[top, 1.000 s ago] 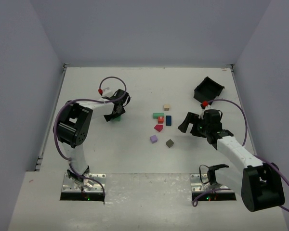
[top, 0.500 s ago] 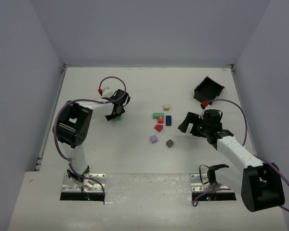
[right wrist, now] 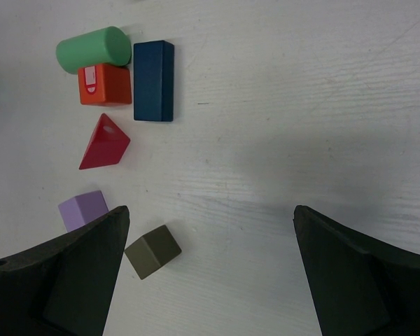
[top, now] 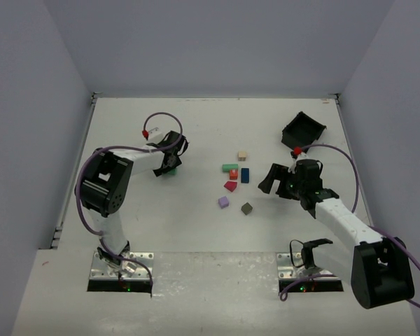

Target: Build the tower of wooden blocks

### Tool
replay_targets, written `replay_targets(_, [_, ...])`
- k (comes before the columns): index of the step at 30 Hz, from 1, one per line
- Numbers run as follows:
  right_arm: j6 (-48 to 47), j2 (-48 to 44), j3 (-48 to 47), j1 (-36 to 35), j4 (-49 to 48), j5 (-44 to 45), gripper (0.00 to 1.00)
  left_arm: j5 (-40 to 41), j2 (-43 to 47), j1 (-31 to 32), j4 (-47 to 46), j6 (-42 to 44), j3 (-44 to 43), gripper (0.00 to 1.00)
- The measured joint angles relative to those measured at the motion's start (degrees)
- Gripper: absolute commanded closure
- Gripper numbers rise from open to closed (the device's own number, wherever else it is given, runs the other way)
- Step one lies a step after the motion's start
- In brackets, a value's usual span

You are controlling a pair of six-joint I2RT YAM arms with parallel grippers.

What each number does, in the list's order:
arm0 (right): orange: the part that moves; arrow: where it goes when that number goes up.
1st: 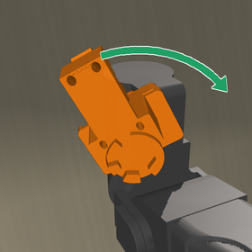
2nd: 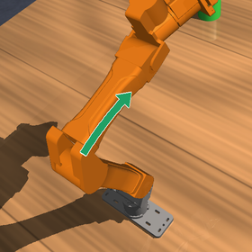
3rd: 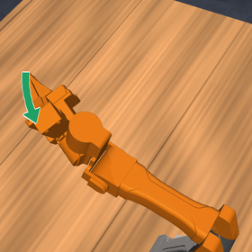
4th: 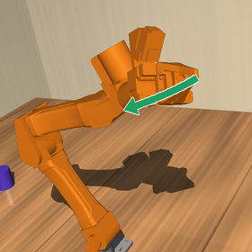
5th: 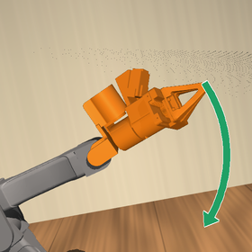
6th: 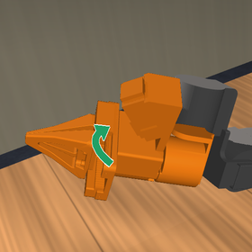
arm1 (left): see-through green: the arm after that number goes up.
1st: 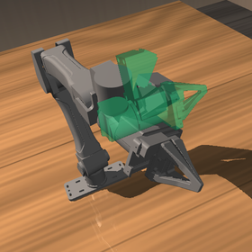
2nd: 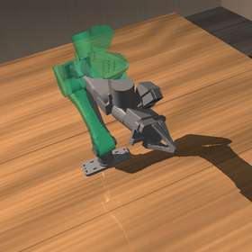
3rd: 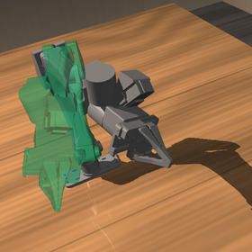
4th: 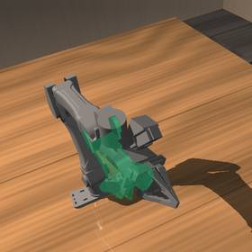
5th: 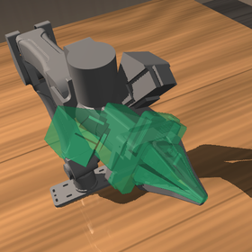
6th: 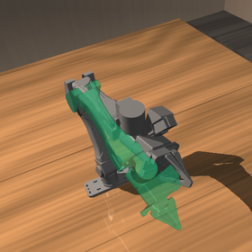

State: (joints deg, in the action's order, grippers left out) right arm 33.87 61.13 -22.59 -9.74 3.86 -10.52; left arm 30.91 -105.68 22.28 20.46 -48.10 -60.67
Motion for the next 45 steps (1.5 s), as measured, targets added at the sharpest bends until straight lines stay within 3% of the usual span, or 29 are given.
replay_targets(9, [-2.9,-1.6,-0.1,-4.8,0.1,0.9,0.01,-3.2,4.0,0.0,0.4,2.2,1.1,0.19])
replay_targets(15, [-9.0,-1.2,-2.8,-16.5,1.5,5.0,0.01,-4.0,12.4,0.0,0.4,4.0,1.8,0.01])
replay_targets(20, [-12.3,3.5,-7.6,-28.6,1.8,12.2,0.01,-4.2,21.2,0.0,-1.5,4.8,5.4,0.00])
replay_targets(24, [-12.9,8.6,-10.3,-33.0,2.5,17.2,0.01,-4.6,24.6,0.0,-2.1,3.8,11.2,0.00])
replay_targets(30, [-12.8,14.0,-11.7,-35.2,2.6,20.7,0.04,-5.8,26.0,0.1,-3.3,-0.3,23.1,0.09])
replay_targets(34, [-13.0,19.3,-14.5,-38.5,2.3,21.6,0.04,-6.4,26.1,1.2,-5.8,-2.4,25.1,0.18])
replay_targets(42, [-13.1,22.4,-16.2,-41.8,2.3,23.6,0.03,-5.6,19.7,2.5,-9.9,-3.9,23.6,0.63])
replay_targets(45, [-13.0,22.4,-16.2,-41.8,2.2,24.0,0.03,-5.3,18.2,2.5,-11.0,-4.3,22.9,0.67])
